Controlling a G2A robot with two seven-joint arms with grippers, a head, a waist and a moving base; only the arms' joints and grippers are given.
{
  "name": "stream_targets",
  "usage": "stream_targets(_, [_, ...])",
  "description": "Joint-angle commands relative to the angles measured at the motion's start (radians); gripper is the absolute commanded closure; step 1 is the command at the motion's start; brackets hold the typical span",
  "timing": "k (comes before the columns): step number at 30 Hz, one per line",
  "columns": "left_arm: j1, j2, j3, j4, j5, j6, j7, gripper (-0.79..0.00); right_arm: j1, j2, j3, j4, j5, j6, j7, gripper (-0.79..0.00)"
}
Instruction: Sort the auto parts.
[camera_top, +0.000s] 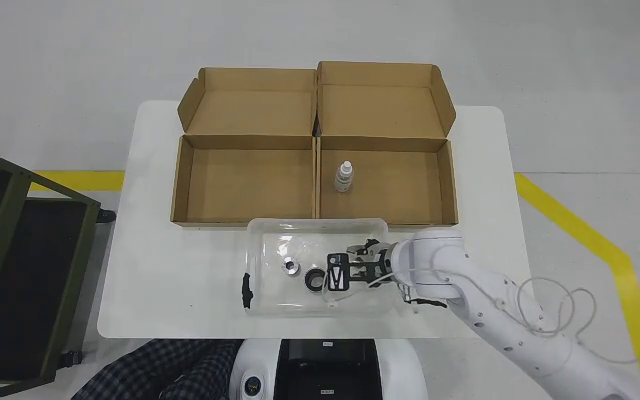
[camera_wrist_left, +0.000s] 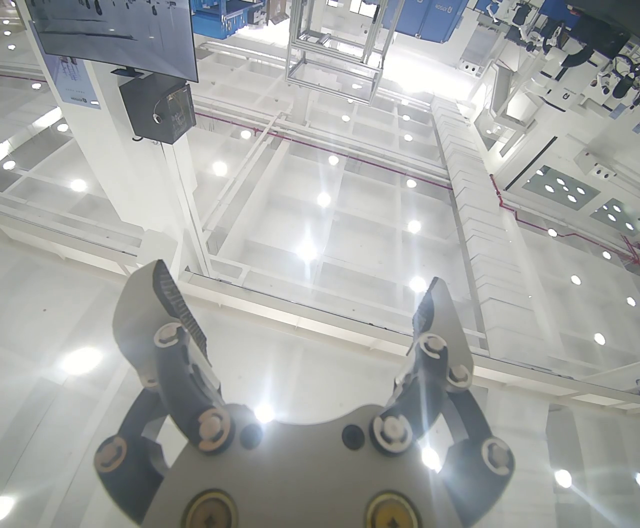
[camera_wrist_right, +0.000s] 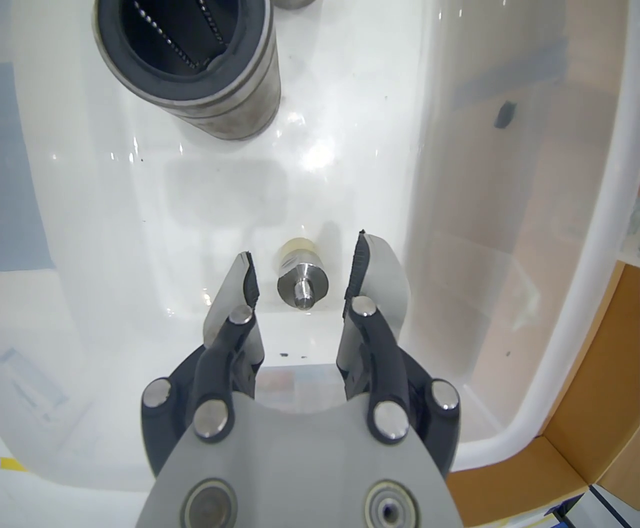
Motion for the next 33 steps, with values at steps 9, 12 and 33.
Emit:
stream_targets(9, [0.000,0.000,0.000,0.000,0.000,0.000,0.000,-0.785,0.038,0.009,-0.042,0.005,0.020,0.030,0.030,-0.120])
stream_targets(12, [0.000,0.000,0.000,0.000,0.000,0.000,0.000,-0.785,0.046,0.012,-0.049,0.000,0.029,0.034,0.034,-0.062])
stream_targets(33, [0.000,0.000,0.000,0.000,0.000,0.000,0.000,-0.785,-0.010,0.035,0.067,-0.190,-0.065,0.098,-0.214,0.000])
